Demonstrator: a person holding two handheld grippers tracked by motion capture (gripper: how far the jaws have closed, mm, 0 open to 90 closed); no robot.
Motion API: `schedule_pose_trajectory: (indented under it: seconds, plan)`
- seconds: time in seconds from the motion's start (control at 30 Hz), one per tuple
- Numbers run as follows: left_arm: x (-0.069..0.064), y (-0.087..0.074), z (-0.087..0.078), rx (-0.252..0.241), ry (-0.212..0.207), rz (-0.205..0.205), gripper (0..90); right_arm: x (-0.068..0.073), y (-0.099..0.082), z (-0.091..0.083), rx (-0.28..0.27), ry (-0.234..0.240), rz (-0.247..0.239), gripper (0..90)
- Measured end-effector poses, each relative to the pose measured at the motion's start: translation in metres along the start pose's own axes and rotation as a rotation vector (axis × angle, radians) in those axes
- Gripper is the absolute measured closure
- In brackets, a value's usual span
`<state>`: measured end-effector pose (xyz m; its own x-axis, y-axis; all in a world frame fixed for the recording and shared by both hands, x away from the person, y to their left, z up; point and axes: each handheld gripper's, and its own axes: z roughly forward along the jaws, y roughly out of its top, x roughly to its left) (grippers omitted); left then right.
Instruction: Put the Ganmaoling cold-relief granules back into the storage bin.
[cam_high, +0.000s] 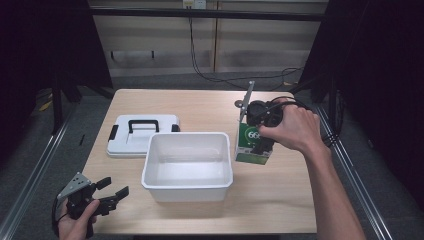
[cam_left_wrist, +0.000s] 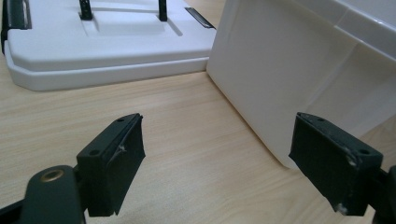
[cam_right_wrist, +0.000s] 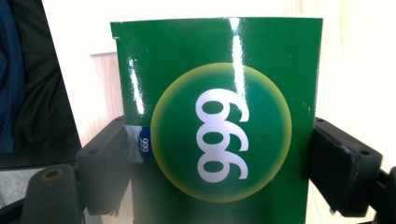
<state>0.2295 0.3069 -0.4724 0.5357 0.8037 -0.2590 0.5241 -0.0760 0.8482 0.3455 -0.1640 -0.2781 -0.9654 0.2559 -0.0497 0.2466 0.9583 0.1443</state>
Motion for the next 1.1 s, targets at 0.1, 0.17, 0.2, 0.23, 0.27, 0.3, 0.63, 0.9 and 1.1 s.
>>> schedule_pose_trajectory:
  seconds: [0.1, 0.17, 0.2, 0.23, 0.27, 0.3, 0.63, 0.9, 1.1]
  plan:
    - [0.0, 0.0, 0.0, -0.001, -0.001, -0.001, 17.2, 0.0, 0.003, -0.005, 0.002, -0.007, -0.001, 16.1]
    - [0.0, 0.0, 0.0, -0.006, -0.002, -0.008, 17.2, 0.001, 0.006, -0.012, 0.001, -0.012, -0.008, 16.1]
    - [0.0, 0.0, 0.0, -0.001, -0.001, -0.002, 17.2, 0.001, 0.009, -0.016, -0.006, -0.022, -0.008, 16.1]
    - [0.0, 0.0, 0.0, -0.001, -0.001, -0.002, 17.2, 0.0, 0.01, -0.017, -0.011, -0.023, -0.012, 16.1]
    - [0.0, 0.0, 0.0, -0.002, -0.001, -0.003, 17.2, 0.001, 0.012, -0.018, -0.01, -0.021, -0.011, 16.1]
    - [-0.001, 0.0, 0.0, -0.004, -0.001, -0.004, 17.2, 0.001, 0.013, -0.019, -0.008, -0.019, -0.019, 16.1]
    - [0.0, 0.0, 0.0, -0.002, -0.003, -0.002, 17.2, 0.005, 0.031, -0.036, -0.019, -0.042, -0.046, 16.1]
    - [0.0, 0.0, 0.0, -0.001, -0.004, -0.002, 17.2, 0.01, 0.052, -0.036, -0.039, -0.031, -0.081, 16.1]
    - [0.001, 0.0, 0.0, 0.001, -0.004, -0.002, 17.2, 0.011, 0.064, -0.032, -0.054, -0.029, -0.105, 16.1]
